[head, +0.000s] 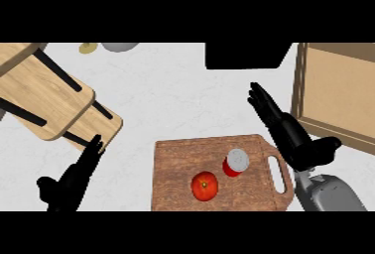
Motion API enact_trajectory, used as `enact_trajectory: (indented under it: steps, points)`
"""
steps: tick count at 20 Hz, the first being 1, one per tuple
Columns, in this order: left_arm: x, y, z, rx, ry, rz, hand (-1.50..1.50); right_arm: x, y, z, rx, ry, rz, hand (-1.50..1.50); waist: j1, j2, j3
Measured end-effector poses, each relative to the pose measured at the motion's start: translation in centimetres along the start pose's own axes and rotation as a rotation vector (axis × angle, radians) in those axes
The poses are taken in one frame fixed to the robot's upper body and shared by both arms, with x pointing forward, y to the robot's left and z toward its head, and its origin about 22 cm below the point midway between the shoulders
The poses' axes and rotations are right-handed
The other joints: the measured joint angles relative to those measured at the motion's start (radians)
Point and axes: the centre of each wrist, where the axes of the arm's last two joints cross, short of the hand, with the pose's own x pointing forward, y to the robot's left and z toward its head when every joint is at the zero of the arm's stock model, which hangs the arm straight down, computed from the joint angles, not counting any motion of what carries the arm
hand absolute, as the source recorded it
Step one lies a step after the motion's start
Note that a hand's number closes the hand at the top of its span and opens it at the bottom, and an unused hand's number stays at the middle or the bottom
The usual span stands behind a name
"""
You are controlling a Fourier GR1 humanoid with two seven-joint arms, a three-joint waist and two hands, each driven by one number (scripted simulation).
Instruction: Pick the can from the cutting board and place it in the cardboard box
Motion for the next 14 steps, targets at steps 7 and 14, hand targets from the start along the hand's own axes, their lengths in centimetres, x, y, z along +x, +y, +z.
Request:
enact_trajectory:
  steps: [7, 14]
  points:
    - [-0.6, 4.2, 3.4, 0.09, 0.061, -0.198, 0.0, 0.2, -3.7, 4.0, -0.361, -0.316, 0.116, -1.5, -0.127, -0.051, 0.0]
    - [0.2, 6.7, 4.8, 0.158, 0.06, -0.321, 0.0, -4.1, -6.3, 11.1, -0.813, -0.416, 0.386, -1.5, -0.194, -0.033, -0.015]
